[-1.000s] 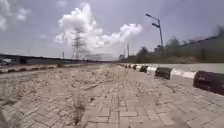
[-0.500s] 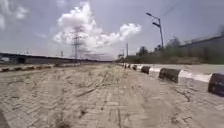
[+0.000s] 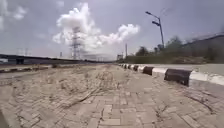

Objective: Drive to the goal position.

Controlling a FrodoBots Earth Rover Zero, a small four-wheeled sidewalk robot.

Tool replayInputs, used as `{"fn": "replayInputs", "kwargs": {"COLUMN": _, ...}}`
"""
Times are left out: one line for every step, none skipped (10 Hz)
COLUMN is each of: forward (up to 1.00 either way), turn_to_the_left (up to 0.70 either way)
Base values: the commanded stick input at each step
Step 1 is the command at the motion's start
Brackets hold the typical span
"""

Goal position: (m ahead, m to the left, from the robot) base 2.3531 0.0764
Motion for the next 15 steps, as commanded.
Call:
{"fn": "replayInputs", "kwargs": {"forward": 1.0, "turn_to_the_left": 0.0}}
{"fn": "replayInputs", "kwargs": {"forward": 1.0, "turn_to_the_left": 0.0}}
{"fn": "replayInputs", "kwargs": {"forward": 1.0, "turn_to_the_left": 0.0}}
{"fn": "replayInputs", "kwargs": {"forward": 1.0, "turn_to_the_left": 0.0}}
{"fn": "replayInputs", "kwargs": {"forward": 1.0, "turn_to_the_left": 0.0}}
{"fn": "replayInputs", "kwargs": {"forward": 1.0, "turn_to_the_left": 0.0}}
{"fn": "replayInputs", "kwargs": {"forward": 1.0, "turn_to_the_left": 0.0}}
{"fn": "replayInputs", "kwargs": {"forward": 1.0, "turn_to_the_left": 0.0}}
{"fn": "replayInputs", "kwargs": {"forward": 1.0, "turn_to_the_left": 0.0}}
{"fn": "replayInputs", "kwargs": {"forward": 1.0, "turn_to_the_left": 0.0}}
{"fn": "replayInputs", "kwargs": {"forward": 1.0, "turn_to_the_left": 0.0}}
{"fn": "replayInputs", "kwargs": {"forward": 1.0, "turn_to_the_left": 0.0}}
{"fn": "replayInputs", "kwargs": {"forward": 1.0, "turn_to_the_left": 0.0}}
{"fn": "replayInputs", "kwargs": {"forward": 1.0, "turn_to_the_left": 0.0}}
{"fn": "replayInputs", "kwargs": {"forward": 1.0, "turn_to_the_left": 0.0}}
